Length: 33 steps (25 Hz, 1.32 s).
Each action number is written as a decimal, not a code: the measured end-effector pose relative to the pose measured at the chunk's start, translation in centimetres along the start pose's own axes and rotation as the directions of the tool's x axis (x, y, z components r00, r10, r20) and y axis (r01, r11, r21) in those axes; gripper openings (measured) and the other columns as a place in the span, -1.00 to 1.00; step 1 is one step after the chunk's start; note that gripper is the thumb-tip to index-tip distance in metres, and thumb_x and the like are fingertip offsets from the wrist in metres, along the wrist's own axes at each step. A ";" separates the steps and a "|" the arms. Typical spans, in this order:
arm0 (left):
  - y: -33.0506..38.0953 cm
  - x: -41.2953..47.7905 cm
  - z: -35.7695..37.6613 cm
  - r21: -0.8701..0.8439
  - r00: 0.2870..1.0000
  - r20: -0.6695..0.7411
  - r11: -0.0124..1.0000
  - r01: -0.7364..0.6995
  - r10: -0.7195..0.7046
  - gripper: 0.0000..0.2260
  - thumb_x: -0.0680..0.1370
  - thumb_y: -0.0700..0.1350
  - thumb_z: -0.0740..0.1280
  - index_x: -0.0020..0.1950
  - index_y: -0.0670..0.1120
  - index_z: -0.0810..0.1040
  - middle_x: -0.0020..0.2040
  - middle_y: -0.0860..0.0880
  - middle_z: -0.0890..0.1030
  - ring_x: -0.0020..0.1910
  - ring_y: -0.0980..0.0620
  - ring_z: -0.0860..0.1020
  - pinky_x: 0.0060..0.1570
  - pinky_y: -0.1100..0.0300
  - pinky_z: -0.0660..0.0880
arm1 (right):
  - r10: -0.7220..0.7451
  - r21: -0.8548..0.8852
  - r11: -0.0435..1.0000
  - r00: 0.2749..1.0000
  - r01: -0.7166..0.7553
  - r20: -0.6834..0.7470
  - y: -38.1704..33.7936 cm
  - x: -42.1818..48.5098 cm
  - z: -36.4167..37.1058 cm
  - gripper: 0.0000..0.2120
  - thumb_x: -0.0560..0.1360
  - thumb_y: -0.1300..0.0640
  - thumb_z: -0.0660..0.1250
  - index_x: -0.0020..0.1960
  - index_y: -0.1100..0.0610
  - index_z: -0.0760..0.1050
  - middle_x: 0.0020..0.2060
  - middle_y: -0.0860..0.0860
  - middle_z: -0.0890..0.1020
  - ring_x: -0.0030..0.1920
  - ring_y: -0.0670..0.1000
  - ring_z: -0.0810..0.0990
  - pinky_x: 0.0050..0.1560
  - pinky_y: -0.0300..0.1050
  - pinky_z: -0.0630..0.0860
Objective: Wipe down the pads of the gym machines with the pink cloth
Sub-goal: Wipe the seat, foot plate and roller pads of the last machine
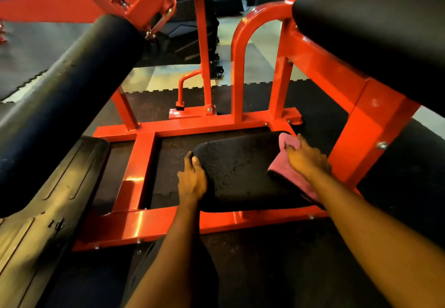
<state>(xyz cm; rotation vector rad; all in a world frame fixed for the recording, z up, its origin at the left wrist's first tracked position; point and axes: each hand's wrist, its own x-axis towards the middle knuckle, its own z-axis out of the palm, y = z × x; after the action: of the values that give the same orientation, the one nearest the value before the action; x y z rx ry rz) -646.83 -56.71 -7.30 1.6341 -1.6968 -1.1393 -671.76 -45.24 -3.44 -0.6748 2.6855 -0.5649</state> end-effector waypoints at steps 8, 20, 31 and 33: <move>-0.6 1.8 0.1 0.063 0.998 0.045 0.997 0.034 -0.037 -0.52 0.69 0.18 -0.07 0.59 0.06 0.10 0.40 -0.42 0.37 0.36 -0.40 0.38 0.37 -0.19 0.27 | -0.010 0.033 0.999 0.995 0.014 -0.100 3.0 -1.6 1.7 -0.58 0.61 -0.21 0.01 0.40 -0.15 0.37 0.31 0.16 0.53 0.31 0.29 0.51 0.30 0.18 0.42; -0.6 1.5 0.1 0.046 0.999 -0.004 0.998 -0.038 0.038 -0.66 0.69 0.16 -0.06 0.32 -0.03 0.23 0.19 -0.39 0.53 0.18 -0.38 0.51 0.13 -0.14 0.35 | -0.044 -0.165 0.985 0.999 0.040 -0.015 -1.4 1.9 1.6 -0.38 0.61 -0.34 0.00 0.61 -0.26 -0.04 0.47 0.27 0.32 0.38 0.39 0.39 0.39 0.31 0.34; -1.1 1.5 0.2 -0.011 0.997 -0.020 0.998 -0.069 0.069 -0.65 0.69 0.16 -0.04 0.37 0.01 0.25 0.15 -0.34 0.56 0.15 -0.36 0.52 0.10 -0.13 0.37 | 0.027 -0.180 0.983 0.992 -0.049 -0.124 -0.5 -0.7 2.4 -0.39 0.54 -0.39 0.05 0.56 -0.28 0.10 0.46 0.25 0.33 0.39 0.39 0.38 0.31 0.40 0.31; -1.2 1.8 0.3 -0.012 0.997 -0.029 0.997 -0.072 0.071 -0.66 0.69 0.16 -0.03 0.38 0.03 0.25 0.13 -0.33 0.56 0.14 -0.36 0.52 0.10 -0.13 0.38 | 0.024 -0.176 0.983 0.984 -0.055 -0.174 -2.7 2.1 1.8 -0.52 0.63 -0.23 0.07 0.48 -0.08 0.32 0.35 0.25 0.48 0.33 0.34 0.47 0.29 0.27 0.42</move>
<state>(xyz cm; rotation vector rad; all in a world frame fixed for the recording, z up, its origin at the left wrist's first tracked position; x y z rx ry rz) -646.70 -58.26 -8.82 1.5616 -1.7119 -1.0853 -671.80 -49.04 -4.20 -0.6442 2.9307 -0.3879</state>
